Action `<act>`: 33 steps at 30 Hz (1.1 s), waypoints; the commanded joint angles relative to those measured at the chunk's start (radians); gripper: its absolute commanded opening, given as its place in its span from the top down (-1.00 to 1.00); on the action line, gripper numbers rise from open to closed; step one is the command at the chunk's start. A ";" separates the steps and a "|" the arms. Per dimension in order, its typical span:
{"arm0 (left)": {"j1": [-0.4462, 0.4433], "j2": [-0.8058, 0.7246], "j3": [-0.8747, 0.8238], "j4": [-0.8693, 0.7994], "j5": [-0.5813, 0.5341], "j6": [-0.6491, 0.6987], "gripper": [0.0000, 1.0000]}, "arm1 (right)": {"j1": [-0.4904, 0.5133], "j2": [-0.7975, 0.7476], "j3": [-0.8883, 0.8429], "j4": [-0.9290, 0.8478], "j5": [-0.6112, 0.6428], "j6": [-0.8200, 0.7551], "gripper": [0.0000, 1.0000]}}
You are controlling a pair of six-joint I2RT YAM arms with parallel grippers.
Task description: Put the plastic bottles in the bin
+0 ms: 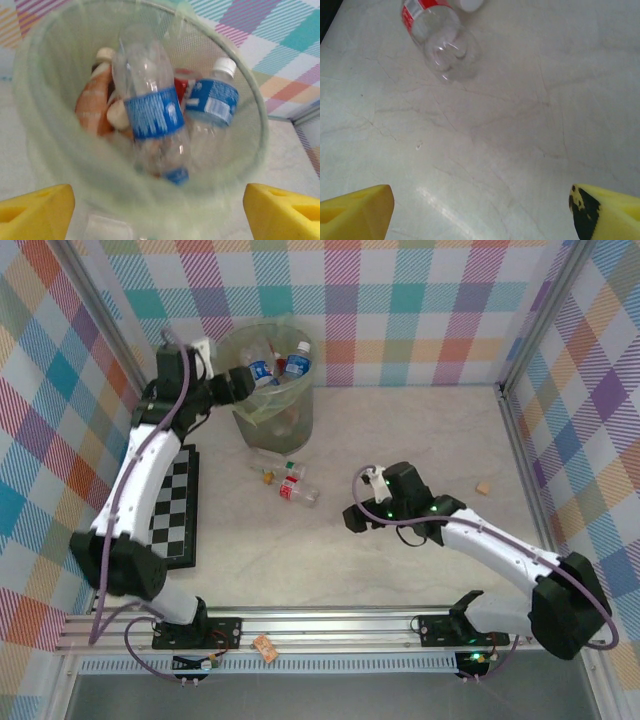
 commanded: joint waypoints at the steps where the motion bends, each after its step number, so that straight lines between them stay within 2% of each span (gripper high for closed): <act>1: -0.001 -0.189 -0.178 0.106 0.036 -0.093 -0.75 | 0.028 0.075 0.081 0.064 -0.011 -0.179 -0.83; 6: 0.002 -0.392 -0.471 0.139 0.060 -0.237 -0.78 | 0.058 0.244 0.182 0.112 -0.007 -0.332 -0.84; 10: 0.004 -0.504 -0.683 0.217 0.075 -0.388 -0.79 | 0.074 0.387 0.275 0.159 -0.008 -0.392 -0.83; 15: 0.006 -0.588 -0.947 0.421 0.120 -0.610 -0.82 | 0.085 0.553 0.379 0.228 -0.004 -0.433 -0.83; 18: 0.002 -0.581 -1.067 0.582 0.174 -0.742 -0.82 | 0.087 0.636 0.439 0.242 -0.014 -0.446 -0.83; 21: -0.001 -0.555 -1.125 0.661 0.213 -0.799 -0.82 | 0.093 0.700 0.488 0.237 -0.054 -0.434 -0.82; 28: -0.011 -0.546 -1.137 0.701 0.208 -0.823 -0.82 | 0.098 0.792 0.553 0.225 -0.122 -0.396 -0.72; 33: -0.025 -0.521 -1.142 0.723 0.205 -0.832 -0.82 | 0.100 0.800 0.559 0.195 -0.130 -0.385 -0.48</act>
